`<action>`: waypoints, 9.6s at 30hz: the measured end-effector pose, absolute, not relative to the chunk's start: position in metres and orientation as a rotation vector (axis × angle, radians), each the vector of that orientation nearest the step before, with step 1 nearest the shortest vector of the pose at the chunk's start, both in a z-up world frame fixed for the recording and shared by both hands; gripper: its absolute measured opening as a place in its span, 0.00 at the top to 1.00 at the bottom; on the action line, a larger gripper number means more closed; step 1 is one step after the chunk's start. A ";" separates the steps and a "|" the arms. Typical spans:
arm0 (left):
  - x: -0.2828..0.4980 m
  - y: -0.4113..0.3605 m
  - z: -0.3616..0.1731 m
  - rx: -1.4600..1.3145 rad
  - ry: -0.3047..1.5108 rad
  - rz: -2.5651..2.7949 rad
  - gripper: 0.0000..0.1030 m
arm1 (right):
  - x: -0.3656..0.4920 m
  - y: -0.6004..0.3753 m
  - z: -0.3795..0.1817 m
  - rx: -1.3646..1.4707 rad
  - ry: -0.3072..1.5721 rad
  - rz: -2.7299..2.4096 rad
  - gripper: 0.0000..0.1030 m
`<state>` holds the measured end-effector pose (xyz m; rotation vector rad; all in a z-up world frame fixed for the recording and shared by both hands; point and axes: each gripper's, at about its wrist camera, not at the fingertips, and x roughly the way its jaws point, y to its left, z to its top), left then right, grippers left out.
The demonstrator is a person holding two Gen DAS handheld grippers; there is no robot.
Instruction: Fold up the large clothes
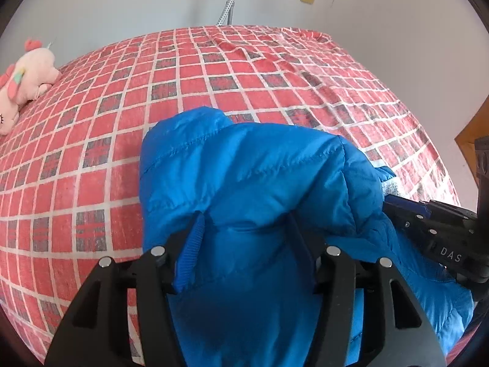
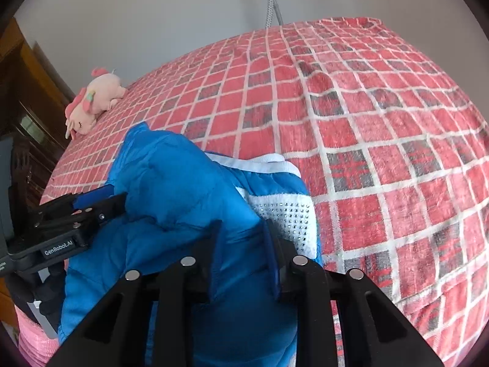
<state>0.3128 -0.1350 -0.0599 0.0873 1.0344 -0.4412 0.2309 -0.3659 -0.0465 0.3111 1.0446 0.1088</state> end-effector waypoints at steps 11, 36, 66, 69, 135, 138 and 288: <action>0.239 -0.092 -0.015 0.071 0.920 -0.425 0.46 | 0.157 -0.324 0.033 0.113 0.949 0.222 0.71; 0.146 -0.080 -0.054 0.111 0.863 -0.484 0.41 | 0.071 -0.342 -0.037 0.229 0.984 0.265 0.76; 0.146 -0.074 -0.054 0.062 0.877 -0.483 0.40 | 0.068 -0.327 -0.027 0.210 0.975 0.162 0.71; 0.147 -0.067 -0.046 0.054 0.886 -0.494 0.40 | 0.067 -0.334 -0.017 0.259 0.973 0.189 0.56; 0.219 0.032 -0.016 -0.203 0.726 -0.505 0.54 | 0.201 -0.262 -0.010 0.239 0.855 0.598 0.55; 0.233 0.046 -0.035 -0.206 0.784 -0.460 0.53 | 0.224 -0.242 -0.028 0.209 0.896 0.622 0.55; 0.040 0.033 -0.016 0.040 0.745 -0.104 0.08 | 0.023 -0.211 0.008 0.069 0.894 0.301 0.04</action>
